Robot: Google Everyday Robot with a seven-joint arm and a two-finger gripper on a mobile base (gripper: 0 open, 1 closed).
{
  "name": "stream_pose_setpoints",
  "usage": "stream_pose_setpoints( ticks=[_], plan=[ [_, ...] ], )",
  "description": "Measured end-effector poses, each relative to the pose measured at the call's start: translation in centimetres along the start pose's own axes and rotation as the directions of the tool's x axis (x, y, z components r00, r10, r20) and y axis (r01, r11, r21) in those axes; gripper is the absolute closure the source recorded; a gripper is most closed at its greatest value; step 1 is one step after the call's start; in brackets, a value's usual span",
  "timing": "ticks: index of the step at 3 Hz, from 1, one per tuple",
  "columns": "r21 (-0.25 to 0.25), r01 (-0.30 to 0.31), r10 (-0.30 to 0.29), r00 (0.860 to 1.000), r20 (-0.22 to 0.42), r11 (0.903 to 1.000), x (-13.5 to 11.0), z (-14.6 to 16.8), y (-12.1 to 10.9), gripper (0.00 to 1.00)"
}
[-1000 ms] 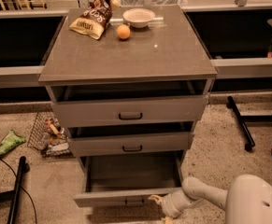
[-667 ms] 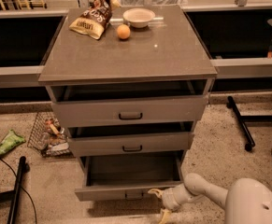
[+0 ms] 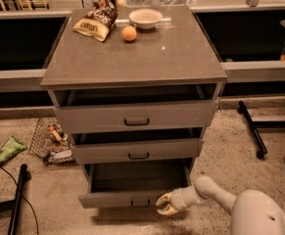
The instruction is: Close bottom drawer
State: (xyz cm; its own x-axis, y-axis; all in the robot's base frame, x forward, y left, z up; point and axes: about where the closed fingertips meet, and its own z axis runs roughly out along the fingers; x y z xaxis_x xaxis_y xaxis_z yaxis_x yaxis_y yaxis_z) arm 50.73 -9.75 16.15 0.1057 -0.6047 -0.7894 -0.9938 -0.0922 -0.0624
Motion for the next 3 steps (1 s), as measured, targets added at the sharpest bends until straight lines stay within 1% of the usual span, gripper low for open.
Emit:
stream_pose_setpoints(
  ticks=[1, 2, 3],
  plan=[
    [0.033, -0.008, 0.008, 1.0, 0.0, 0.9994, 0.3, -0.2, -1.3, 0.85],
    [0.086, -0.03, 0.029, 1.0, 0.011, 0.9958, 0.9, -0.5, -3.1, 1.0],
    [0.144, -0.062, 0.055, 0.997, 0.049, 0.9877, 1.2, -1.0, -4.5, 0.83]
  ],
)
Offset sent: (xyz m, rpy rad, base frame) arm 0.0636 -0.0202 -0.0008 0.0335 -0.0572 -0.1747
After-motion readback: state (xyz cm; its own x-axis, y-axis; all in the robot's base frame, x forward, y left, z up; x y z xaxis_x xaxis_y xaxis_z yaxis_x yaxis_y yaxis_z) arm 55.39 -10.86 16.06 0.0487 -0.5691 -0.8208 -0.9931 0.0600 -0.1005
